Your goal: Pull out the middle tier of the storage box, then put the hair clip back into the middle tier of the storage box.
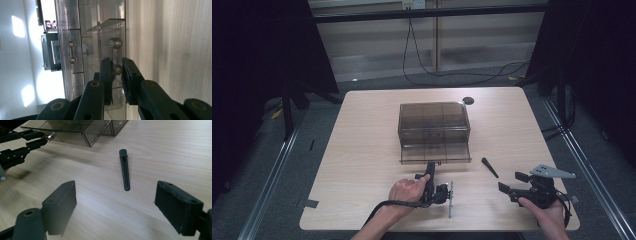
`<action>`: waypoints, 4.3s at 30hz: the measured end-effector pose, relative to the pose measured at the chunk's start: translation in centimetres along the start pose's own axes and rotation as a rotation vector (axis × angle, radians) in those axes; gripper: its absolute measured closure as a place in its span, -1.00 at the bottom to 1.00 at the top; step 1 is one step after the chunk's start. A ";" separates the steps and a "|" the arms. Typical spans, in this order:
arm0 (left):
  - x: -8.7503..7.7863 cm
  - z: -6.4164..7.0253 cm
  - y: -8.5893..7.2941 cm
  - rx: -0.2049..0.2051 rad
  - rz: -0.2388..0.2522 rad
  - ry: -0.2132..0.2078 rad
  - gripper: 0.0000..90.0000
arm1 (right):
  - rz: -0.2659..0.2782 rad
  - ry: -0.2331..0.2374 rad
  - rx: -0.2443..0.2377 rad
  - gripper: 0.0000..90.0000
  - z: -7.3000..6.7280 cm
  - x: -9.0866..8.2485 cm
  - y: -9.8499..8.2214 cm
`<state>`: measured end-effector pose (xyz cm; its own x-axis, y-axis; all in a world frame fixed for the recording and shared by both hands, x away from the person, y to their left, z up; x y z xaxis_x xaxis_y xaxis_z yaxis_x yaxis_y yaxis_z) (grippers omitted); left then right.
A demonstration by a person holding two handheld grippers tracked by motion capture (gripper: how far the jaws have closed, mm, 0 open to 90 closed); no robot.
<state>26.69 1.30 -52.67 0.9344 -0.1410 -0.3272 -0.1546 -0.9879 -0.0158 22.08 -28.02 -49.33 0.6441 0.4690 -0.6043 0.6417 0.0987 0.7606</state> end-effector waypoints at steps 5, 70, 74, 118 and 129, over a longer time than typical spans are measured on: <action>0.0 -0.1 0.0 -0.014 0.008 -0.011 0.77 | -0.001 0.001 0.001 -0.62 0.0 0.0 0.0; -2.5 -5.2 -8.1 -1.015 0.236 -0.600 -0.75 | -0.018 -0.002 -0.009 -0.55 0.0 0.1 0.0; -3.1 -5.2 -8.9 -1.079 0.248 -0.630 -0.80 | -0.033 0.008 -0.022 -0.46 -0.1 0.5 0.1; -4.5 -3.2 -13.8 -1.146 0.294 -0.711 -0.92 | -0.240 0.102 -0.107 0.09 0.8 3.1 5.9; -4.6 -3.3 -14.0 -1.127 0.298 -0.697 -0.91 | -0.370 0.120 -0.143 0.28 1.1 5.3 7.4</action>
<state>25.59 15.52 -47.84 0.5048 -0.6269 -0.5934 0.3372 -0.4896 0.8041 30.69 -25.75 -47.14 0.3224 0.4770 -0.8177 0.7514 0.3964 0.5275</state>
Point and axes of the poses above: each handheld gripper's, and its own axes: x roughly forward along the jaws, y roughly out of its top, z roughly to its right, the point moved 2 cm from there along x, roughly forward along the jaws, and after that the axes turned 4 degrees about -z, right-handed, at the moved point
